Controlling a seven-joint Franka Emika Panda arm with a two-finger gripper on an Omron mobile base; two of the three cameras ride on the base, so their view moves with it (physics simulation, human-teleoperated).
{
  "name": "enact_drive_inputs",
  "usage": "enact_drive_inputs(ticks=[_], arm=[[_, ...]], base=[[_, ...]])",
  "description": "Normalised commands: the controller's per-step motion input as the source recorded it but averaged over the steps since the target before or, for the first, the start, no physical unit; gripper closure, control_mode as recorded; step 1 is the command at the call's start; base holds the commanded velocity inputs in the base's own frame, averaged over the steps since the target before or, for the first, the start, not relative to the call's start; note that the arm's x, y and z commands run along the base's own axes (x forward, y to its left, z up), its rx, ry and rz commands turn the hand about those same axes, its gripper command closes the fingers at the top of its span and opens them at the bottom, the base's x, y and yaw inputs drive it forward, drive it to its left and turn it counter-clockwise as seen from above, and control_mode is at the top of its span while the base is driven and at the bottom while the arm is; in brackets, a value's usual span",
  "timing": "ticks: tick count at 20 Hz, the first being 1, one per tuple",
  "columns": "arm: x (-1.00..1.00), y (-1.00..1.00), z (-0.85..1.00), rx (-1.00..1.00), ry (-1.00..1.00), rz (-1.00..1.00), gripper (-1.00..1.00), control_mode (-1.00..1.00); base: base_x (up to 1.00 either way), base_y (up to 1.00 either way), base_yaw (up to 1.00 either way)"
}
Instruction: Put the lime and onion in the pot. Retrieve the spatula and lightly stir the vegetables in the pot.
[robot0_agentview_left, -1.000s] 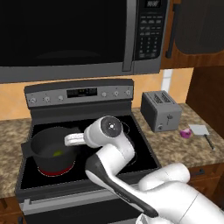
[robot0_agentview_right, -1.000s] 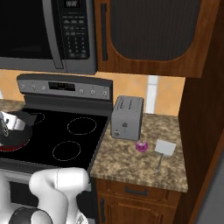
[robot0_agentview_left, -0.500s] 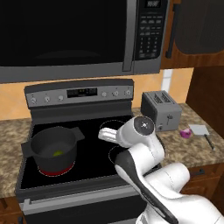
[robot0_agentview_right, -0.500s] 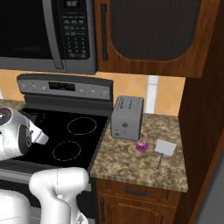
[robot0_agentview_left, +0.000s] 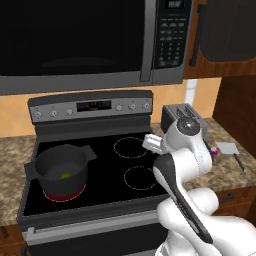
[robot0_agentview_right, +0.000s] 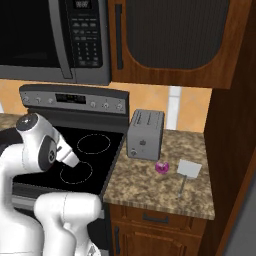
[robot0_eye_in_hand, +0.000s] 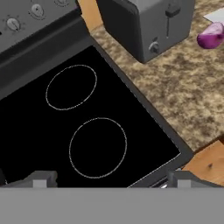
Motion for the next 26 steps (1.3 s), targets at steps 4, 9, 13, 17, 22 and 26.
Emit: enact_drive_inputs(ticks=[4,9,13,17,22,26], arm=[[0.0,-1.0,-0.06,0.01,0.03,-0.02,-1.0,-1.0],[0.0,-1.0,-0.18,0.0,0.0,0.0,-1.0,-1.0],[0.01,-1.0,-0.19,0.0,0.03,0.0,-1.0,-1.0],[0.05,-1.0,-0.19,0.0,0.03,0.0,-1.0,-1.0],[0.15,-0.98,-0.23,0.0,0.0,0.0,-1.0,-1.0],[0.31,-0.59,-0.03,0.0,-0.04,-0.01,-1.0,-1.0]], base=[[0.0,0.0,0.0],[0.0,0.0,0.0],[0.0,0.0,0.0],[0.0,0.0,0.0],[0.0,0.0,0.0],[0.0,0.0,0.0]])
